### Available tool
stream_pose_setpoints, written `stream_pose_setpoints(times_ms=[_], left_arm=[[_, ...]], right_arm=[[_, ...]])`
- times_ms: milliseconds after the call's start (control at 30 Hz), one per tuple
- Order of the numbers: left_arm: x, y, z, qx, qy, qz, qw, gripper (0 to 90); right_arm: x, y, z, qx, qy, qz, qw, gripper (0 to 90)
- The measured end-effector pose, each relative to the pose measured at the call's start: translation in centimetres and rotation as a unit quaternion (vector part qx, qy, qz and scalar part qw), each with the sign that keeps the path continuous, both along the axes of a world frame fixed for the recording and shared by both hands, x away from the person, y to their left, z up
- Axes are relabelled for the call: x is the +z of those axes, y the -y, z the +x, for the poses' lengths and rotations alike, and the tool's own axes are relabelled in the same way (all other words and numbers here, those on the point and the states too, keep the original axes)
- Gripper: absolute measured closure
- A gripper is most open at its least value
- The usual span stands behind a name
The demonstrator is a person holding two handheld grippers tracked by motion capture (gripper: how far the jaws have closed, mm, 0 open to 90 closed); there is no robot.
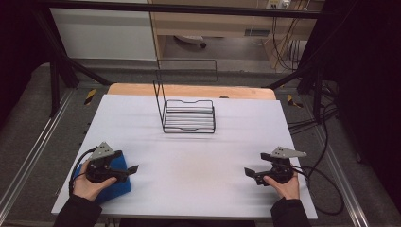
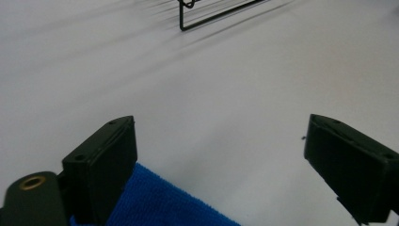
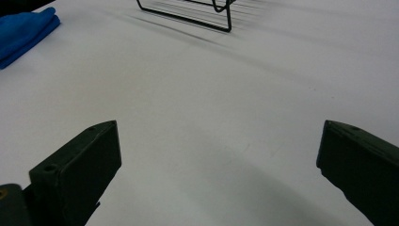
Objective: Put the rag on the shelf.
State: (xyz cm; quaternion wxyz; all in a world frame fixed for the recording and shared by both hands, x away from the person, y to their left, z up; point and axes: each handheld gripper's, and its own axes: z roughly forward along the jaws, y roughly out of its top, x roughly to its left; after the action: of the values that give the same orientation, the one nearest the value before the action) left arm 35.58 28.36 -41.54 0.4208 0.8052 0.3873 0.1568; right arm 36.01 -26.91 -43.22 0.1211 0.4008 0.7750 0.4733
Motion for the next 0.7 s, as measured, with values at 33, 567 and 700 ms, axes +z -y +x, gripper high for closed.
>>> stream_pose_setpoints(times_ms=[33, 567, 700], left_arm=[[0.0, -0.1, -0.1, 0.001, -0.003, 0.001, 1.0, 13.1], [-0.6, -0.5, -1.8, 0.015, -0.053, 0.048, 0.9973, 47.3], [-1.0, -0.3, -2.4, 0.006, -0.069, 0.06, 0.9958, 53.9]], right_arm=[[0.0, 0.0, 0.0, 0.0, 0.0, -0.001, 1.0, 0.9], [-0.1, -0.1, 0.0, -0.001, -0.005, -0.005, 1.0, 1.0], [-0.1, -0.1, 0.0, -0.001, -0.008, -0.007, 0.9999, 1.0]])
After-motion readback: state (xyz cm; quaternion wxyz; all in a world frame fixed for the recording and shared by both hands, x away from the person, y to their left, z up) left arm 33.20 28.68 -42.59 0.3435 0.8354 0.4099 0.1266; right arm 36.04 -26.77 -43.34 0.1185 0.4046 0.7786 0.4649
